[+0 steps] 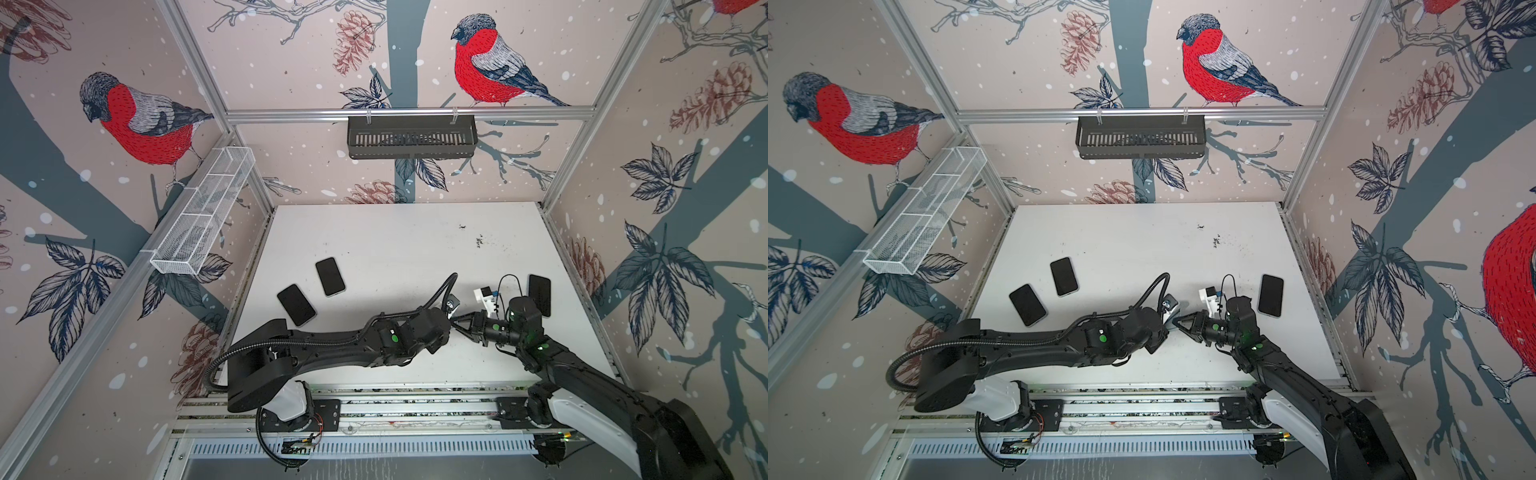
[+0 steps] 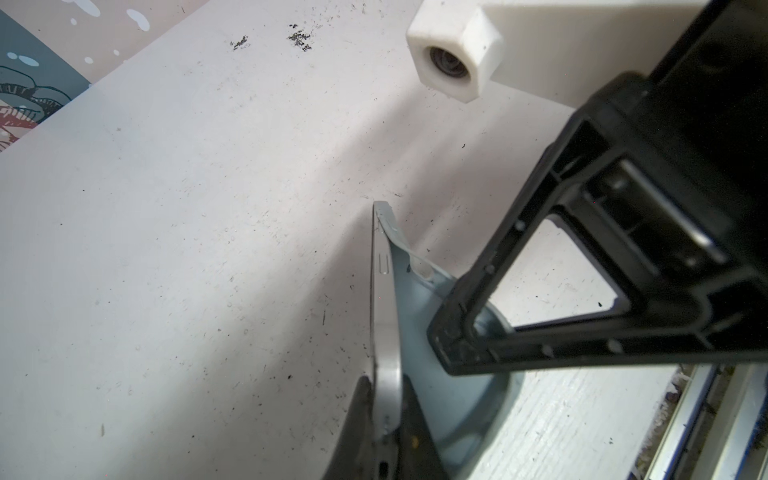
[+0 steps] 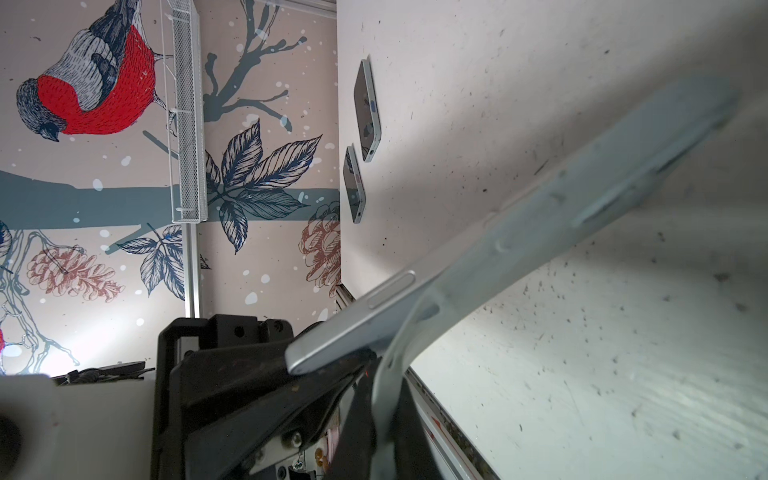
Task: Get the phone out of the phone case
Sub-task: 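Pull the pale blue case off the phone with the right gripper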
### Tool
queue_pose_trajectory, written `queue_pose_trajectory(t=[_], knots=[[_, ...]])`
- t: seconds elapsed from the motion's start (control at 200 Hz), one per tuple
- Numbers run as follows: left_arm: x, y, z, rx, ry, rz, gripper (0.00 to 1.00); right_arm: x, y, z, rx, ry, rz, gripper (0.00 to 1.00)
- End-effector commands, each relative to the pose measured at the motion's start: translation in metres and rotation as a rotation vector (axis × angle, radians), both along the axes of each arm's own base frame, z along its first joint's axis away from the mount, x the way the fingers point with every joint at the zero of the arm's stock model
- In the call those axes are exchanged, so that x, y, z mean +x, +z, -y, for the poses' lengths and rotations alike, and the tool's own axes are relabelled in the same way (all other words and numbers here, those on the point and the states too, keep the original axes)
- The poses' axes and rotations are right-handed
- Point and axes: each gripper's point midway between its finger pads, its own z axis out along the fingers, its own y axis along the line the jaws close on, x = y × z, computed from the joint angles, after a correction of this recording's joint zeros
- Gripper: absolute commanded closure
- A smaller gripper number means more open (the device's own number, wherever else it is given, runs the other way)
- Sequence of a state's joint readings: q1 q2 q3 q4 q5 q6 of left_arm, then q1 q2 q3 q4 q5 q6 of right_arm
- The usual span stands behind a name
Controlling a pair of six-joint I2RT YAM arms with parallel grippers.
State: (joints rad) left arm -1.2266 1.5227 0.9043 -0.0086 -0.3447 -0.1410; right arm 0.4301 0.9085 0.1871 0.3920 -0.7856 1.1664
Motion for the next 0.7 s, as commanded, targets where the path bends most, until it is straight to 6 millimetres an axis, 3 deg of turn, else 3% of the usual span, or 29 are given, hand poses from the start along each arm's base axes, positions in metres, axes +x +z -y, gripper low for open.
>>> queue_pose_trajectory(t=[0.0,0.27,0.695], knots=[[0.004,0.013,0.002,-0.035,0.013,0.029,0.97,0.001,0.006,-0.001,0.005,0.017,0.062,0.99],[0.022,0.041,-0.030,-0.035,0.162,0.140,1.00,0.002,-0.005,0.006,-0.012,-0.014,0.037,0.99],[0.017,0.101,-0.066,-0.125,0.158,0.303,1.00,0.002,-0.021,0.011,-0.047,-0.041,0.010,0.99]])
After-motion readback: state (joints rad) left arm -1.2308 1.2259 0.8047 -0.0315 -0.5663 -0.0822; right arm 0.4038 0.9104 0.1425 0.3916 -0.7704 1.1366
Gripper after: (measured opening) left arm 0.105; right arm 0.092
